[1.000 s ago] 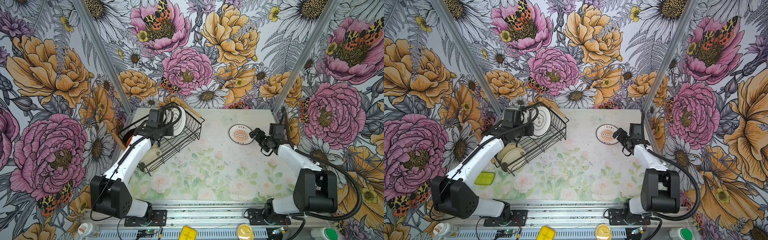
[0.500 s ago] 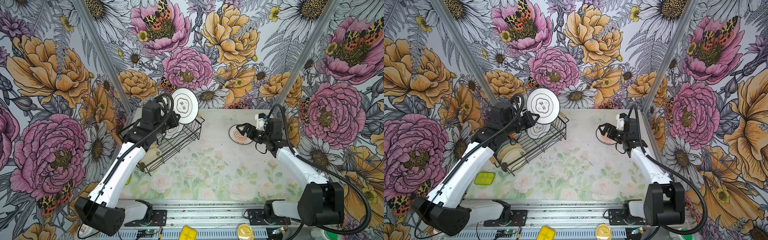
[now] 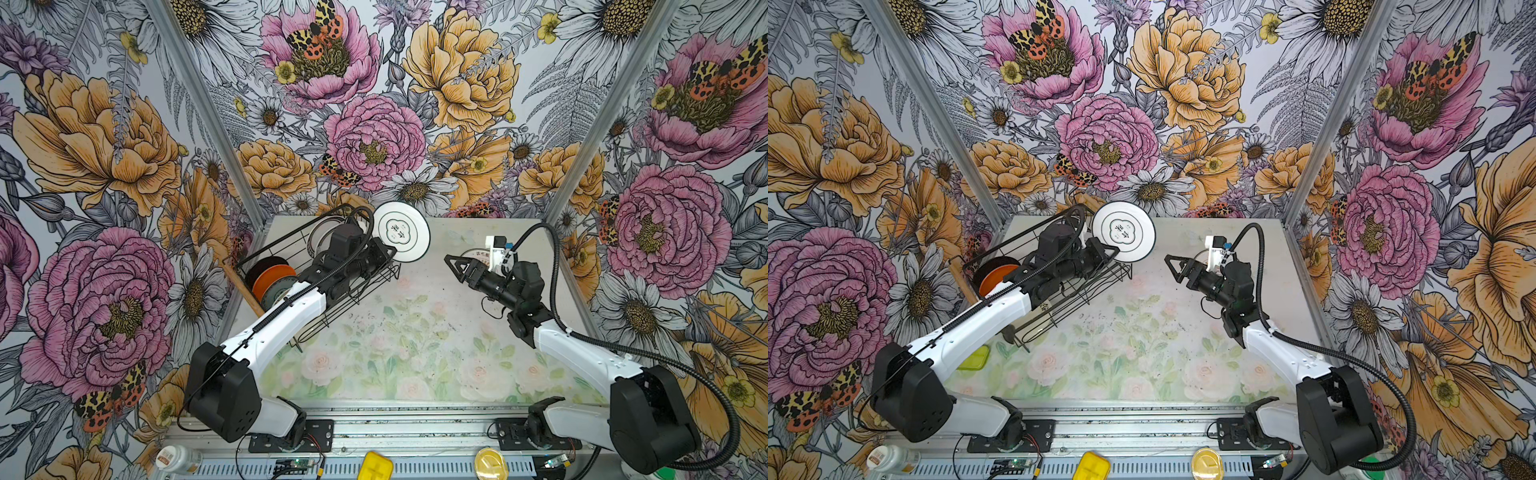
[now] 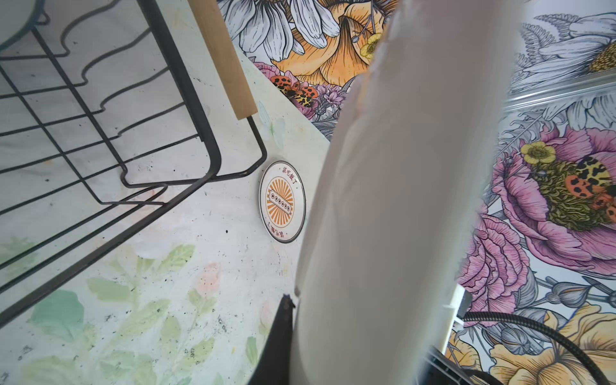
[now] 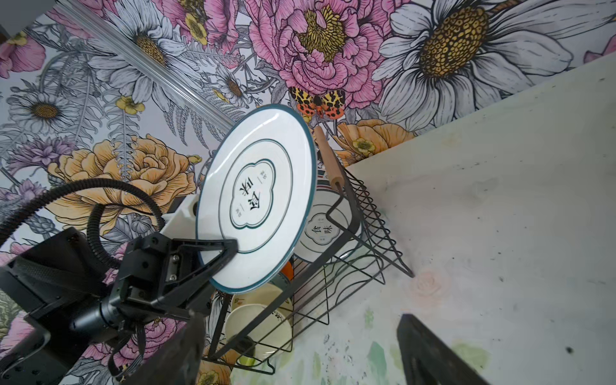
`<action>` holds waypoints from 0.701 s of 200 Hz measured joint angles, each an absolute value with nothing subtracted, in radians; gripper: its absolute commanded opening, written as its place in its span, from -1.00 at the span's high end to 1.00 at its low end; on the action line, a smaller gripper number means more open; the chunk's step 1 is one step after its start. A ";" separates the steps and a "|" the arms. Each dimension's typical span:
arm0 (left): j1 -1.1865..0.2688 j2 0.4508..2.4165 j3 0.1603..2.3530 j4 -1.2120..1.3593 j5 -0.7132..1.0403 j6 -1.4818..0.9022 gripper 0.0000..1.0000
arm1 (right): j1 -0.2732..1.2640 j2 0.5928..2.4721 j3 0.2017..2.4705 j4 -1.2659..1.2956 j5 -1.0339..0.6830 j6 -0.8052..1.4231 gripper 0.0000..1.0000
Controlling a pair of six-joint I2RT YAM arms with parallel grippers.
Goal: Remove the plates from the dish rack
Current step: 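Pass the green-rimmed plate from the left gripper to the right gripper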
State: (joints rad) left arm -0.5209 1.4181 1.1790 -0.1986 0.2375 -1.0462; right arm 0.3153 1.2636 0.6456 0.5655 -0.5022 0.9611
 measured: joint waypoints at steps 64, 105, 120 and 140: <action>-0.548 1.435 1.116 -0.035 0.287 -1.156 1.00 | 0.386 1.438 0.646 0.798 -0.442 1.090 -0.59; -0.554 1.449 1.104 -0.010 0.299 -1.168 1.00 | 0.387 1.505 0.679 0.897 -0.438 1.158 -0.36; -0.555 1.449 1.101 -0.004 0.305 -1.173 1.00 | 0.387 1.539 0.695 0.941 -0.438 1.190 -0.24; -0.558 1.449 1.101 -0.001 0.310 -1.172 1.00 | 0.387 1.589 0.723 0.984 -0.439 1.224 -0.07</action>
State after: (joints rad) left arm -0.5575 1.4494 1.1007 -0.0010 0.3096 -1.1725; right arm 0.3874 1.5887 0.7227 0.9844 -0.4385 1.2236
